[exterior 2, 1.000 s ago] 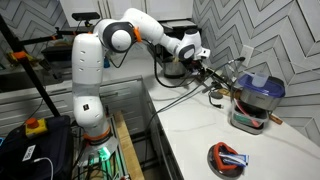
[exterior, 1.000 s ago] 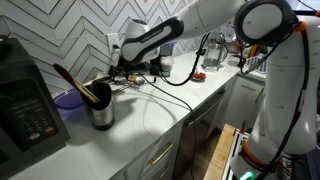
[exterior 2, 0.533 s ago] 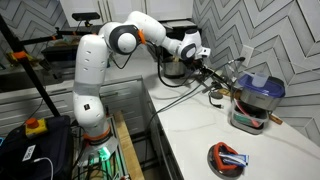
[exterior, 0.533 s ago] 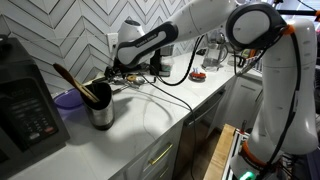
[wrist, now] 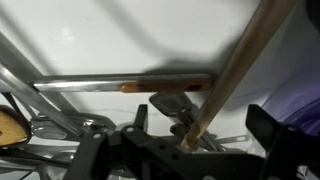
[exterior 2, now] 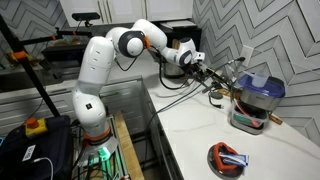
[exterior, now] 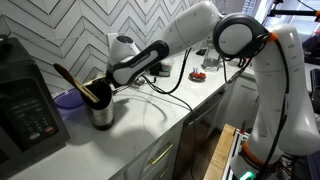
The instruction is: Pick up the wooden spoon and place it in the utensil holding bucket
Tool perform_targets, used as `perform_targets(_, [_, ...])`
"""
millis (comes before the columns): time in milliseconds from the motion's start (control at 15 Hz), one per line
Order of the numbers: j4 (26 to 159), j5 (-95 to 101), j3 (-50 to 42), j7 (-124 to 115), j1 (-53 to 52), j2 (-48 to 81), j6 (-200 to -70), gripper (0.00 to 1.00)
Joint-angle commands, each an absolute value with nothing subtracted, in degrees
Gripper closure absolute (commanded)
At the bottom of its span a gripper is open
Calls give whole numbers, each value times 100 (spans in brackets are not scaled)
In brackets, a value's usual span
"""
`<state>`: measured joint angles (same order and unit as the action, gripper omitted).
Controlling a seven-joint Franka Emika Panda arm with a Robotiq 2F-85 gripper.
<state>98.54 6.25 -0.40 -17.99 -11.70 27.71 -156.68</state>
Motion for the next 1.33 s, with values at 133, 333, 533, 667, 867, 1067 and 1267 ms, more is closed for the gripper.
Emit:
perform_targets(133, [9289,665,-248,-1884,-1386,3390,-15789,6])
perform_targets(333, [9083,771,-402,-1935,-1527,3547,-15769,20])
perform_targets(533, [8979,949,-667,-1971,-1688,3581,-15520,10])
perform_targets(667, [9028,1058,-808,-1999,-1759,3493,-15288,7])
perform_targets(867, [9090,1060,-837,-2081,-1737,3333,-14795,30])
perform_targets(1067, [9127,808,-506,-1817,-1486,3290,-14908,52])
perform_targets(1267, [9065,805,-357,-1620,-1394,3404,-15100,75])
